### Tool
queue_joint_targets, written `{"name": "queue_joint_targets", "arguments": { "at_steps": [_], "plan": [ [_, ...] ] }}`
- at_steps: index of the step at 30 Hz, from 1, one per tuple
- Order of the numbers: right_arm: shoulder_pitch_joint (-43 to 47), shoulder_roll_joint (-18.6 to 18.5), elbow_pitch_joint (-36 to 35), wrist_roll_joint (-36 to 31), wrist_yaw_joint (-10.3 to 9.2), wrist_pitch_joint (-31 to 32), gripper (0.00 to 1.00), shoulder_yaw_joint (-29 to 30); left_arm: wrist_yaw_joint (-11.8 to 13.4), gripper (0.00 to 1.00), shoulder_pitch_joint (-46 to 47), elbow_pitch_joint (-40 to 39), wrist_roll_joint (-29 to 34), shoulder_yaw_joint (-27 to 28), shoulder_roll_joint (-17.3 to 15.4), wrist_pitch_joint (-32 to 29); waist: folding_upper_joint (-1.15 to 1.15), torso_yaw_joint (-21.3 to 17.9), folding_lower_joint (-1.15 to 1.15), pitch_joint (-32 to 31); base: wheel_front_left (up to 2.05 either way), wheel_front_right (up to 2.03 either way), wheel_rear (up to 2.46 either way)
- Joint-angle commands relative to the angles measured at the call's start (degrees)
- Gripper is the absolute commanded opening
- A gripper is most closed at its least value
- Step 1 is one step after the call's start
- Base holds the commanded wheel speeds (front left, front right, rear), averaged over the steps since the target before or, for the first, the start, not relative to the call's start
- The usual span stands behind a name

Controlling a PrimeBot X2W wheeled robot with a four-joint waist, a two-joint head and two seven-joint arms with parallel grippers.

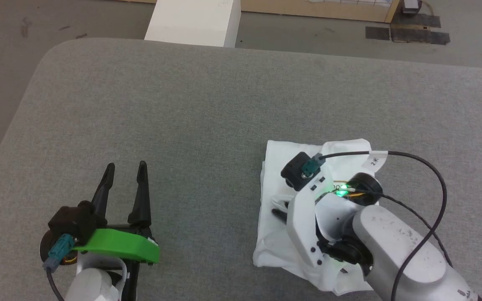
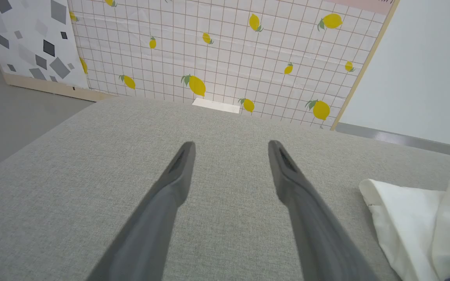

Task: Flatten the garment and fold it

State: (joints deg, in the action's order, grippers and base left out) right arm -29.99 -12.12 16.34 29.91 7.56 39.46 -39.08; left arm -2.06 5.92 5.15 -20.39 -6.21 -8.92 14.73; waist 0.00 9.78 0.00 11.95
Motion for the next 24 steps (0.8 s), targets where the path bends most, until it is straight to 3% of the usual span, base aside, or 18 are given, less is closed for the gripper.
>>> {"name": "queue_joint_targets", "arguments": {
  "at_steps": [1, 16, 20, 24],
  "plan": [
    [-1.4, 0.5, 0.0, 0.6, -0.08, -1.4, 1.0, -0.6, -0.4, 1.0, 0.6, 0.2, 0.3, 0.3, 0.4, 0.3, 0.0, -0.1, 0.0, -0.2, 0.0, 0.0, 0.0],
    [-6.7, 2.0, -4.8, -0.7, -0.08, -12.2, 1.0, -8.7, -1.0, 1.0, 0.0, 0.4, 0.9, 0.9, 0.0, 0.3, 0.0, -2.2, 0.0, -2.2, 0.0, 0.0, 0.0],
    [-6.5, 1.8, -7.2, 0.6, -0.08, -13.6, 1.0, -5.8, -1.1, 1.0, -0.1, 0.2, 1.0, 0.8, -0.3, 0.3, 0.0, -2.9, 0.0, -2.6, 0.0, 0.0, 0.0],
    [-4.3, 0.5, -8.9, -0.4, -0.08, -14.5, 1.0, 2.8, -0.9, 1.0, -0.1, 0.0, 1.2, 0.5, -0.6, 0.3, 0.0, -3.5, 0.0, -3.1, 0.0, 0.0, 0.0]
  ]
}}
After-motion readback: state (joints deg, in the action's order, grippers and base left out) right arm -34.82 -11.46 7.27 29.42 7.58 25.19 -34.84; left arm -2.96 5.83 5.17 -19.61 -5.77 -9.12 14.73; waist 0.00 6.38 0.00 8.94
